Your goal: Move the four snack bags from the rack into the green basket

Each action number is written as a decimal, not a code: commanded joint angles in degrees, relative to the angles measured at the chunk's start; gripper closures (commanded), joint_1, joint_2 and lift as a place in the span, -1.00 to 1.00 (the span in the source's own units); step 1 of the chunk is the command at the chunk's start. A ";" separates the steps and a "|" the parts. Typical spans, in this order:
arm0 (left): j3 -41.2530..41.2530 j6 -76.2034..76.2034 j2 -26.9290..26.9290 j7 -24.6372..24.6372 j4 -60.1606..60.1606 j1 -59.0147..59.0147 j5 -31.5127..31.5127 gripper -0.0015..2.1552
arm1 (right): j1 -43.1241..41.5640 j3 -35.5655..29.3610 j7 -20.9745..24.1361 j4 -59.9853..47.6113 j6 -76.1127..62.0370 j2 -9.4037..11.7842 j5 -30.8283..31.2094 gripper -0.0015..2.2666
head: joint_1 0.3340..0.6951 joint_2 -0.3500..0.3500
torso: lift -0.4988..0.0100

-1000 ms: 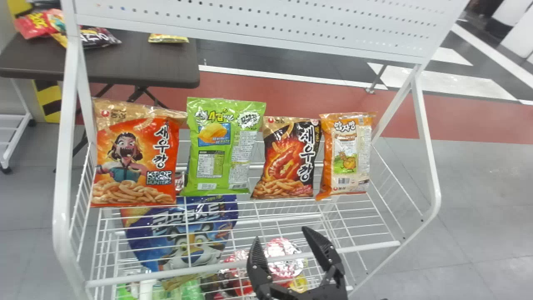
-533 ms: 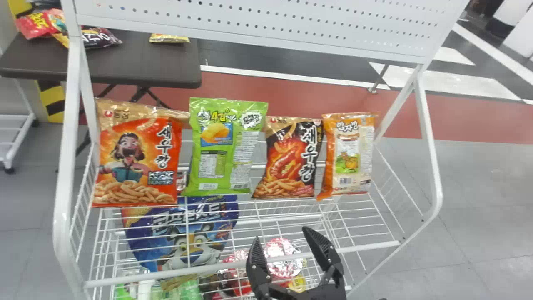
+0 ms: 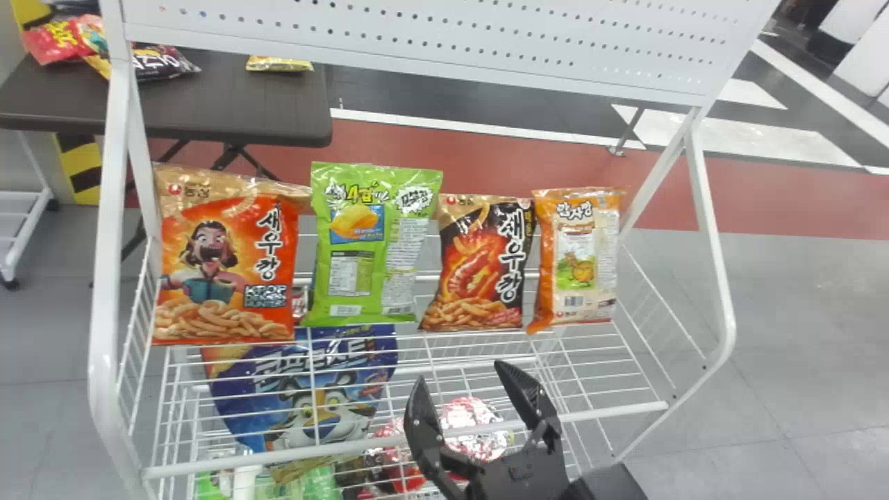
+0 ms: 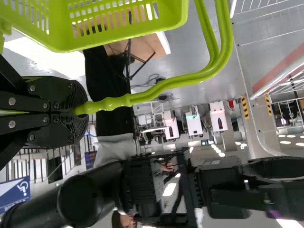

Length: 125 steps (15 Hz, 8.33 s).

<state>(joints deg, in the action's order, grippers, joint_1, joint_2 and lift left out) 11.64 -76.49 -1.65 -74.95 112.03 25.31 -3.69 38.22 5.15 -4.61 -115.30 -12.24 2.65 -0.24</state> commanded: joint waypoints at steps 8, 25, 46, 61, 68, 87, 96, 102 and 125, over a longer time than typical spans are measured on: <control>0.40 0.24 -0.02 0.07 -0.41 -0.26 -0.09 0.40 | -28.12 14.71 0.04 14.84 20.99 -0.81 -1.35 -0.89 | 1.00 -0.67 | 0.96; -0.65 0.24 -0.73 -1.25 -1.99 -2.20 -1.41 0.40 | -46.66 21.31 -7.96 30.13 26.08 -2.71 -2.93 0.78 | 1.00 0.05 | 0.96; -4.87 0.59 -0.20 -0.72 -1.29 -1.93 -1.67 0.40 | 8.53 -28.53 -32.74 -33.94 55.97 5.43 -16.29 0.81 | 1.00 -1.00 | 0.96; -3.82 0.59 -0.02 -0.81 1.96 -1.14 -2.02 0.40 | 3.96 -10.77 -44.78 -15.92 77.24 6.14 -8.29 0.80 | 1.00 -1.00 | 0.96; -3.82 0.59 -0.11 -1.08 1.96 -1.05 -2.02 0.40 | 0.98 -10.42 -42.23 -14.51 85.32 6.49 -1.43 -1.00 | 1.00 -1.00 | 0.96; -1.27 -0.81 0.06 -0.28 1.96 -1.67 -0.79 0.40 | -17.83 -12.18 -30.54 0.08 25.91 -2.48 -8.20 -0.94 | 1.00 -1.00 | 0.96; -3.64 0.42 -0.55 -1.78 2.05 -1.14 -2.02 0.40 | -36.20 4.78 -1.71 24.16 14.31 -2.39 3.75 -0.94 | 1.00 -0.67 | 0.96; -4.52 0.24 -0.64 -2.75 1.26 -2.02 -2.29 0.40 | -38.31 5.84 -4.62 25.92 20.11 -2.21 3.84 0.75 | 1.00 -0.55 | 0.96; -3.90 0.24 0.15 -0.81 1.43 -1.76 -1.85 0.40 | 6.60 -29.32 -30.19 -32.79 67.92 2.62 -19.71 0.88 | 1.00 -1.00 | 0.96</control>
<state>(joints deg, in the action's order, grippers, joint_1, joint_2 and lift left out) 7.50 -76.25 -1.54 -75.81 113.47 23.57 -5.55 43.13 -18.98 -33.49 -145.78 48.05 5.62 -16.98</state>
